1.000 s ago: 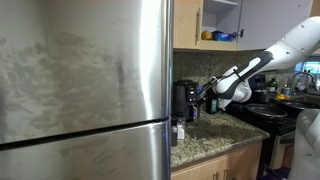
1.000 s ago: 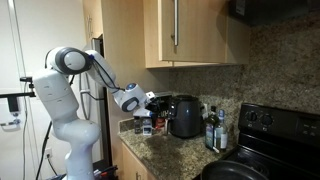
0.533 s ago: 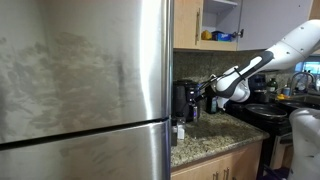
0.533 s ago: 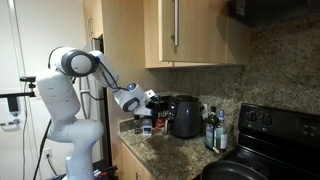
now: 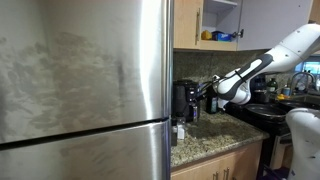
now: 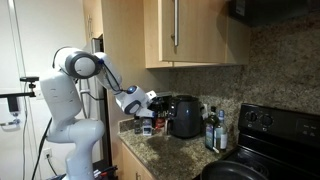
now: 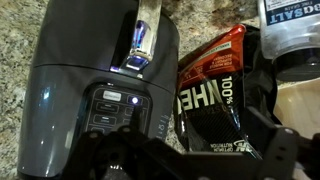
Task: Turn off the air fryer
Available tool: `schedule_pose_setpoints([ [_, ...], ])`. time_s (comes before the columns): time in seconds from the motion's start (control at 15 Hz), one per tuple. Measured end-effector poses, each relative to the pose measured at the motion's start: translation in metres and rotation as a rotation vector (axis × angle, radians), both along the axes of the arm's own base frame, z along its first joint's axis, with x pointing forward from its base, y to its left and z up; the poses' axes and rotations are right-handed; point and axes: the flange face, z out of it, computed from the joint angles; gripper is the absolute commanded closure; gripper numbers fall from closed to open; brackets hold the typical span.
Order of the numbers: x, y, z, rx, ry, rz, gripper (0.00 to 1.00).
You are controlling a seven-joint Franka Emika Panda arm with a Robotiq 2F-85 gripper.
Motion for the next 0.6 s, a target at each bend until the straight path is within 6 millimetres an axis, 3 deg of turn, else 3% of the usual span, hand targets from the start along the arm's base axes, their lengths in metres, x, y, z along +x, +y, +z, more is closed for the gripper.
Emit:
schedule_pose_setpoints([
  [0.4,0.000,-0.001,-0.001,0.010,-0.003,0.001,0.00],
  [0.6,0.010,-0.003,0.002,0.024,-0.010,-0.006,0.00],
])
